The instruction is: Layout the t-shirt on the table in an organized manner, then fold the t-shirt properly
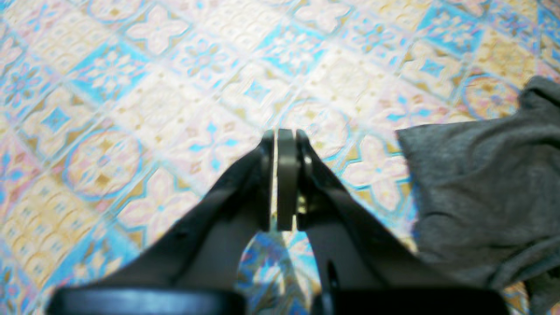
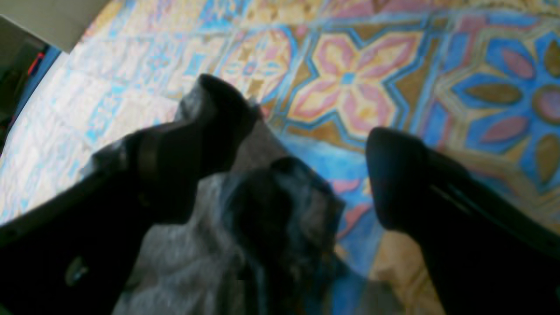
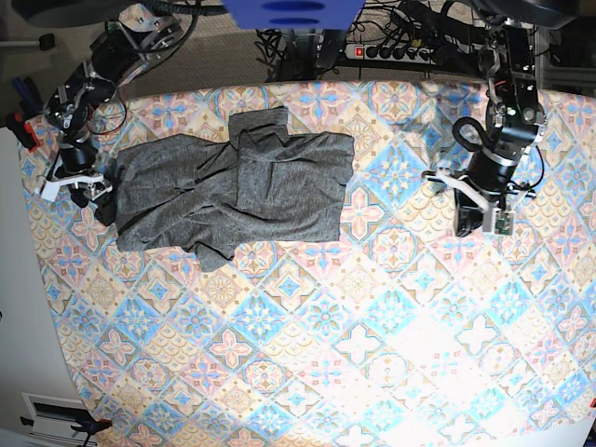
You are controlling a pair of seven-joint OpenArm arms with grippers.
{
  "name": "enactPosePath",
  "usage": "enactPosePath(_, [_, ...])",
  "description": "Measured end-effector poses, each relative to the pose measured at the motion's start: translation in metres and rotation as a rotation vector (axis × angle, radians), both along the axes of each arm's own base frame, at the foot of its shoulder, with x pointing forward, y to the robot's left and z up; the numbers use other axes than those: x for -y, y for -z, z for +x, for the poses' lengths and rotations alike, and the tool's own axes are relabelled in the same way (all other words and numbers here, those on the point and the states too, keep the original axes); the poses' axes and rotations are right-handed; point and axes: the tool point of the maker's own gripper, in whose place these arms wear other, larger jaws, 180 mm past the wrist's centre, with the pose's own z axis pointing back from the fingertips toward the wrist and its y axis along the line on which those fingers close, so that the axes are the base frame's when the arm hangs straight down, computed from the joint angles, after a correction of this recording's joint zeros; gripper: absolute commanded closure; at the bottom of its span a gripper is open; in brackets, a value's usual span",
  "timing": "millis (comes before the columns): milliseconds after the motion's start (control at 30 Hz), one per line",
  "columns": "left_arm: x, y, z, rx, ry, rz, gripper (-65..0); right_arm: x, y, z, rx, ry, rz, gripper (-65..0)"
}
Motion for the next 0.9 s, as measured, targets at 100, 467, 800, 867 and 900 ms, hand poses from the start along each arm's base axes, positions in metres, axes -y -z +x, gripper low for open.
enactPosePath(100, [0.001,0.000,0.000,0.002,0.007,-0.003,0.0,-0.005,-0.002,0.003,-0.009,-0.026,-0.021,-56.2])
enactPosePath(467, [0.002,-0.002,0.002,0.009,0.007,-0.004,0.0,-0.103,0.002,0.003,-0.024,-0.274,-0.055,-56.2])
enactPosePath(800, [0.003,0.003,-0.003,-0.010,0.009,-0.007,0.0,-0.154,-0.001,0.002,-0.026,-0.420,-0.073,-53.6])
enactPosePath(867, [0.002,0.003,-0.003,-0.011,0.008,-0.004,0.0,-0.156,0.000,0.002,-0.027,-0.423,-0.069,-49.3])
enactPosePath(900, [0.003,0.004,-0.003,-0.012,0.008,-0.004,0.0,-0.157,0.001,0.002,-0.030,-0.425,-0.069,-47.2])
